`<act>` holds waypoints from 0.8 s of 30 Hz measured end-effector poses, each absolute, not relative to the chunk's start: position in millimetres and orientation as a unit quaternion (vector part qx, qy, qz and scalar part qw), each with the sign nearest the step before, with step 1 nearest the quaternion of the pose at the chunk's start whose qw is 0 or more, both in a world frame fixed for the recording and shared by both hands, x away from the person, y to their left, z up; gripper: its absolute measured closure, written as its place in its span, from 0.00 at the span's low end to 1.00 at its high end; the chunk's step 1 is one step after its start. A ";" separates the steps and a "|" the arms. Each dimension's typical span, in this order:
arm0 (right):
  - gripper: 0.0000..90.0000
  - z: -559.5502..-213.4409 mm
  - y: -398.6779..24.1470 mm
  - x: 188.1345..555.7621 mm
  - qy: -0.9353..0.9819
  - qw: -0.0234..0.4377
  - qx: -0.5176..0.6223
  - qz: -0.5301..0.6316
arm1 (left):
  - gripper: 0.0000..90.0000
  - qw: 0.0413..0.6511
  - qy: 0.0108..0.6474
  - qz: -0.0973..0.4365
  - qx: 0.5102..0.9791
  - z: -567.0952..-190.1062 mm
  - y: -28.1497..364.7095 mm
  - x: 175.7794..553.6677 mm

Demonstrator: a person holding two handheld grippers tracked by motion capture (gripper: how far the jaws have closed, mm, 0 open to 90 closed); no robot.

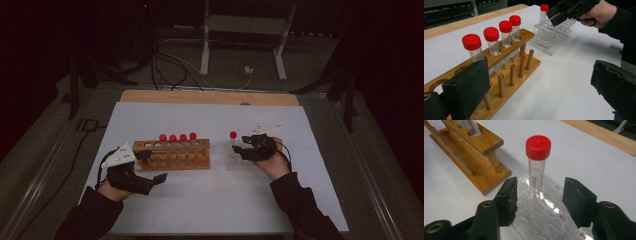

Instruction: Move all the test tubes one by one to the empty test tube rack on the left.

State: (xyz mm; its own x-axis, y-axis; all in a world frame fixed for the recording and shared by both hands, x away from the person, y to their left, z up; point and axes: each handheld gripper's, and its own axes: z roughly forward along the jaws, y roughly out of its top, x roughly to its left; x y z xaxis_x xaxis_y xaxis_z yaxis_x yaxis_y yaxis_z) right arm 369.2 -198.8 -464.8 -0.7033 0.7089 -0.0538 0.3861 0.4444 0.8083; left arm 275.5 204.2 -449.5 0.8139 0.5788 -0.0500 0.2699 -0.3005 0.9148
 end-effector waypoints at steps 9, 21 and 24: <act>0.67 -468.5 -187.6 379.7 0.832 0.186 0.341 0.396 | 0.03 0.527 0.269 0.148 0.792 -450.0 205.0 276.4; 0.83 -465.9 -181.0 381.5 0.830 0.191 0.344 0.395 | 0.03 0.522 0.272 0.148 0.795 -450.0 205.2 277.0; 0.84 -460.3 -181.9 379.5 0.828 0.195 0.342 0.399 | 0.03 0.522 0.271 0.148 0.795 -449.8 204.6 276.6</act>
